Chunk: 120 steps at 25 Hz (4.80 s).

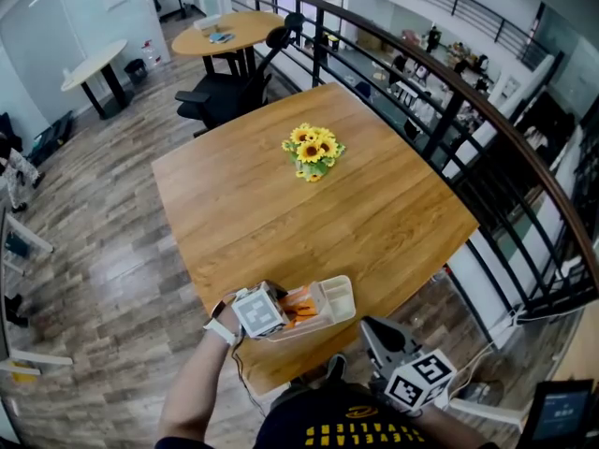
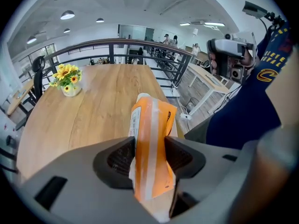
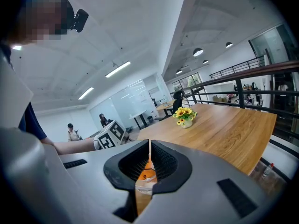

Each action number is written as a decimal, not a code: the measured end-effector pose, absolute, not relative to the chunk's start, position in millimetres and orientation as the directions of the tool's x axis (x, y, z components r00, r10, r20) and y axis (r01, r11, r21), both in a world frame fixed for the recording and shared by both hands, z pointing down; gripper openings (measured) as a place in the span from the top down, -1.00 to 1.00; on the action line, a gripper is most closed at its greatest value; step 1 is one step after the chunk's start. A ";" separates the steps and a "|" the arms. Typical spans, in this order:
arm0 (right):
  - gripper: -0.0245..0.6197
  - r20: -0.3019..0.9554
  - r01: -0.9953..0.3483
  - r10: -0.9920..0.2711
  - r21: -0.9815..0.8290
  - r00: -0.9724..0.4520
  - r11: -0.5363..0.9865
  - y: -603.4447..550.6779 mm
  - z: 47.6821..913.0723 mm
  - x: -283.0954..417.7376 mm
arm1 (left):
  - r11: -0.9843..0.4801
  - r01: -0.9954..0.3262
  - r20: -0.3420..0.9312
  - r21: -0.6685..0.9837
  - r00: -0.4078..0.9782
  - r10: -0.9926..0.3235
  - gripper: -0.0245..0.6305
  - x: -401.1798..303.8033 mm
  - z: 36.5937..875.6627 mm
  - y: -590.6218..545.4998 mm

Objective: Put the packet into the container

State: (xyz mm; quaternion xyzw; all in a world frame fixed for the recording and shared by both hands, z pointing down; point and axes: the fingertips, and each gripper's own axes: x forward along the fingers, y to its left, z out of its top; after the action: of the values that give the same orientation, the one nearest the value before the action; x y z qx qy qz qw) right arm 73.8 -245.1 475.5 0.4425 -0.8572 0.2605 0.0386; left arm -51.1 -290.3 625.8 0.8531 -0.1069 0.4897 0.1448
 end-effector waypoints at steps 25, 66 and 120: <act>0.86 0.309 -0.778 -0.738 -0.437 -0.600 0.451 -234.7 482.9 82.6 | -0.985 -0.147 0.975 0.086 0.218 0.052 0.33 -46.7 615.8 -278.2; 0.86 0.309 -0.739 -0.694 -0.466 -0.651 0.486 -241.4 489.3 72.1 | -0.920 -0.386 0.832 0.070 0.531 -0.160 0.19 -29.2 611.3 -283.7; 0.87 0.052 -0.652 -0.666 -0.272 -0.744 0.708 -237.2 413.4 25.1 | -0.560 -0.704 0.162 0.437 0.674 -0.721 0.93 -21.7 446.1 -225.7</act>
State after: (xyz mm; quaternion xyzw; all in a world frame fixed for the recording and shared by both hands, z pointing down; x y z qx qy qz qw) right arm 25.1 -237.2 413.4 0.3566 -0.9237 0.1376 -0.0249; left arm -21.7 -225.7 446.1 0.8830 -0.4033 -0.0175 0.2396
